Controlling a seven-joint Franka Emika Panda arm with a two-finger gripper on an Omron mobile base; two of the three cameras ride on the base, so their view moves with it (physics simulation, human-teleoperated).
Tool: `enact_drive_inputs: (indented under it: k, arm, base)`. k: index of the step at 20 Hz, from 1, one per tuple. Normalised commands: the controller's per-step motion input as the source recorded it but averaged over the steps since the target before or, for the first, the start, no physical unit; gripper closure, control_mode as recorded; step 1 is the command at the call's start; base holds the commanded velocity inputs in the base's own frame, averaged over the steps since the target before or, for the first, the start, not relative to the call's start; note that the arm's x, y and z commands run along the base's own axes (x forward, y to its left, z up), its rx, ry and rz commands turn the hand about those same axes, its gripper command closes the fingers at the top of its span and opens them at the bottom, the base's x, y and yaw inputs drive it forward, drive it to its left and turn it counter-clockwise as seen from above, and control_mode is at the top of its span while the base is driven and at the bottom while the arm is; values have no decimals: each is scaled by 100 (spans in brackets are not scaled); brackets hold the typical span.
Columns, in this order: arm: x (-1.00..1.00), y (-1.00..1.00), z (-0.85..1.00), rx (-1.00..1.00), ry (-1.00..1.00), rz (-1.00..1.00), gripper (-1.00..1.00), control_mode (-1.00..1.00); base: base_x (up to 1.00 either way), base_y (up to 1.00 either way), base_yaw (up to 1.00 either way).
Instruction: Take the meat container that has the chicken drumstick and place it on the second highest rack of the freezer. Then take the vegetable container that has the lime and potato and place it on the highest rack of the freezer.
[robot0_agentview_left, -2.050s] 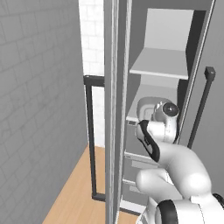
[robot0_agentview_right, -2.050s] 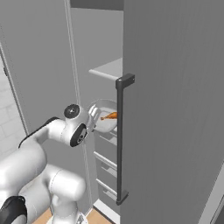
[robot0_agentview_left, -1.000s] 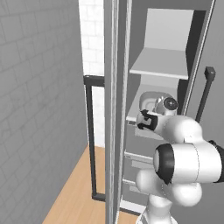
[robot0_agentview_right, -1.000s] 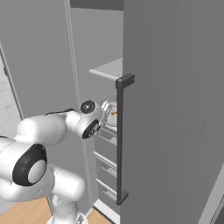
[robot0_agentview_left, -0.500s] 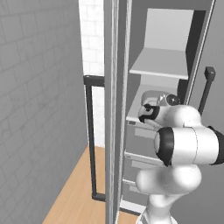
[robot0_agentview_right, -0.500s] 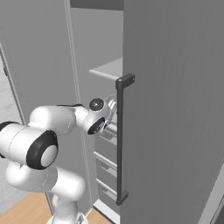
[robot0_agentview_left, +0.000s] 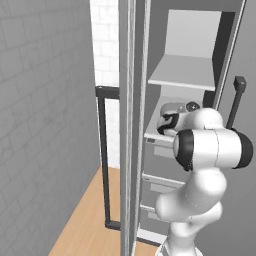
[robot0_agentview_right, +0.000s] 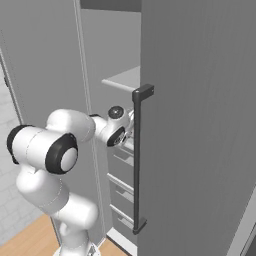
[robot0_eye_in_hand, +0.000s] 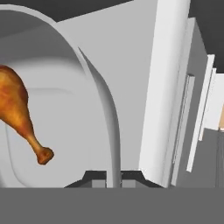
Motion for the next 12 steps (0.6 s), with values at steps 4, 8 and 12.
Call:
enact_drive_inputs:
  k: [4,8,12]
  arm:
    - [30,-7,-3,0,6,0,100,-100]
    - [19,-11,-4,0,4,0,100,-100]
    - [9,-16,-9,1,3,0,-100,-100]
  base:
    - [0,0,0]
    - [0,0,0]
    - [0,0,0]
